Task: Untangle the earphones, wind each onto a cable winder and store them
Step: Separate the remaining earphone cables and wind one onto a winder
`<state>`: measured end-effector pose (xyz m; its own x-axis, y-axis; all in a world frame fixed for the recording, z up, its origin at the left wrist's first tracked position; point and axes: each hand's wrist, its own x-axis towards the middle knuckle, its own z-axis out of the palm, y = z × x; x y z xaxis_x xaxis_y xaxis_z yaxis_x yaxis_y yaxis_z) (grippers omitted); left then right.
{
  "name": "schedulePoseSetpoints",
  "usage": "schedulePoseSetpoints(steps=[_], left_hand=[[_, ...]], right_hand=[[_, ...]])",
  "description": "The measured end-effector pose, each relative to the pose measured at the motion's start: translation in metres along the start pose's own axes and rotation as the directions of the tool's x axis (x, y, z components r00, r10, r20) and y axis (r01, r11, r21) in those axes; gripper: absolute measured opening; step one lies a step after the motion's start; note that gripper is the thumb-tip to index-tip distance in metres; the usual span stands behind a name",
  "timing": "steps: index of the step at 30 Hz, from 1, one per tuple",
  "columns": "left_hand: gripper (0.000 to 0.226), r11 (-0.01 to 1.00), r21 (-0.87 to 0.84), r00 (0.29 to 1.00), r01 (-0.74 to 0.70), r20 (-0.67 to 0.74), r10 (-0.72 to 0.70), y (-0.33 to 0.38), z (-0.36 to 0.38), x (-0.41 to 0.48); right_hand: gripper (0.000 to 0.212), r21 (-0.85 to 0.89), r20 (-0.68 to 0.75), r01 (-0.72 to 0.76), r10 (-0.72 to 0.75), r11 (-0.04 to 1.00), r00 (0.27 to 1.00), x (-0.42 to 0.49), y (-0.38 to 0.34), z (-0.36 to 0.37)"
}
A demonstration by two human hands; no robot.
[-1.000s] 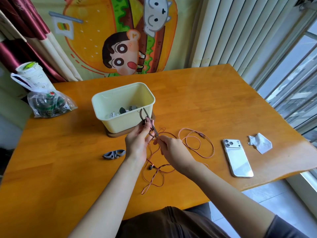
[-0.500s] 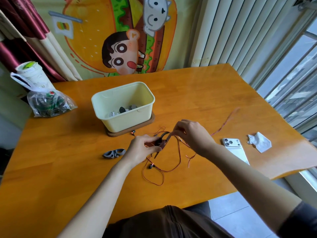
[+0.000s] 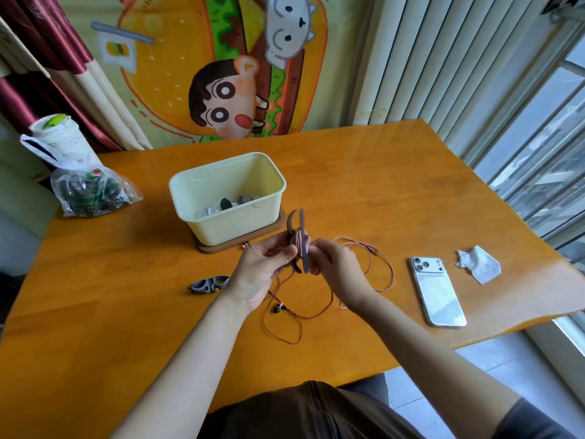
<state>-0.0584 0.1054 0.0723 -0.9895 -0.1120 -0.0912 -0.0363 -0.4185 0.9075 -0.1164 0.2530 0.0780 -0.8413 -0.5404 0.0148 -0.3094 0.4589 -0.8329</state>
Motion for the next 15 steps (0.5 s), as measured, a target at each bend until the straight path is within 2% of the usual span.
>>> schedulePoseSetpoints(steps=[2,5,10,13,15], left_hand=[[0.032,0.997,-0.068,0.998,-0.023,-0.058,0.019,0.001,0.004,0.002],[0.031,0.992,-0.113,0.985,-0.060,-0.165,0.041,0.002,0.006,0.005],[0.033,0.975,-0.199,0.948,-0.099,-0.317,0.031,-0.001,0.007,0.008],[0.030,0.983,-0.143,0.915,-0.118,-0.401,0.052,-0.002,0.007,0.009],[0.029,0.994,0.003,0.891,-0.110,-0.444,0.100,-0.004,0.005,0.007]], right_hand=[[0.023,-0.133,0.035,0.013,-0.009,0.991,0.999,-0.003,-0.001,0.009],[0.023,-0.322,0.021,0.072,-0.068,0.944,0.997,-0.004,-0.006,0.012],[0.030,-0.374,0.040,0.086,-0.076,0.923,0.996,-0.003,-0.016,0.018],[0.031,-0.372,0.076,0.073,-0.048,0.925,0.996,-0.005,-0.018,0.022],[0.032,-0.354,0.095,0.055,-0.023,0.933,0.995,-0.006,-0.020,0.021]])
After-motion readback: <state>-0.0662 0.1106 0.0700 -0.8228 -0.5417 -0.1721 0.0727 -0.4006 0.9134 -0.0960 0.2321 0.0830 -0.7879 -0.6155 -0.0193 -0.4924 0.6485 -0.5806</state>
